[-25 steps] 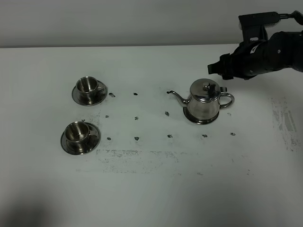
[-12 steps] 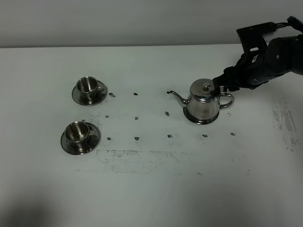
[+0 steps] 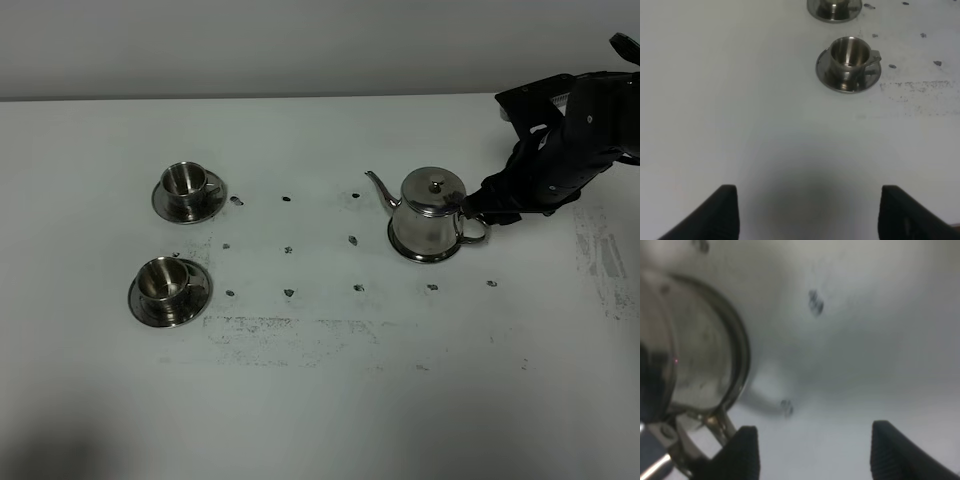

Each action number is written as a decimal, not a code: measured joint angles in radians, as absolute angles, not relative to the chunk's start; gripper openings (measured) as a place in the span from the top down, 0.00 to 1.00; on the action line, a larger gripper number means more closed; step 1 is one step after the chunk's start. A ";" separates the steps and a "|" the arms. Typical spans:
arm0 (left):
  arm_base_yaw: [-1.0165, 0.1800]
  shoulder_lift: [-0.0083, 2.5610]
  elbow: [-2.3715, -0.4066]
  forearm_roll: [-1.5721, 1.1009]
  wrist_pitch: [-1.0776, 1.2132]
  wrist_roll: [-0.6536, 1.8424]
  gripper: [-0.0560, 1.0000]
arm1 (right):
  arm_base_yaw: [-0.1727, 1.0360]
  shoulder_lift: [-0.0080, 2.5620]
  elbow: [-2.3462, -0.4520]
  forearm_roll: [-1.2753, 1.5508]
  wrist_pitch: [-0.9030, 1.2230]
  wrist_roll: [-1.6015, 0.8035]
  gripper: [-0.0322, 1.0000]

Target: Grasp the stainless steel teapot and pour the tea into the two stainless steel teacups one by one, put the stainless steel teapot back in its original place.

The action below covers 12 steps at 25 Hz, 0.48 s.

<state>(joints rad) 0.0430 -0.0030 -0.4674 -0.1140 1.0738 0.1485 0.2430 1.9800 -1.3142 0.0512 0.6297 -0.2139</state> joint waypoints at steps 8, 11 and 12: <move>0.043 -0.003 -0.467 -0.114 1.074 0.148 0.40 | 0.243 1.980 -1.314 0.193 0.692 -0.337 0.51; 0.043 -0.003 -0.467 -0.114 1.074 0.148 0.40 | 0.243 1.980 -1.316 0.252 0.711 -0.387 0.51; 0.043 -0.003 -0.467 -0.114 1.074 0.148 0.40 | 0.243 1.980 -1.316 0.267 0.717 -0.399 0.51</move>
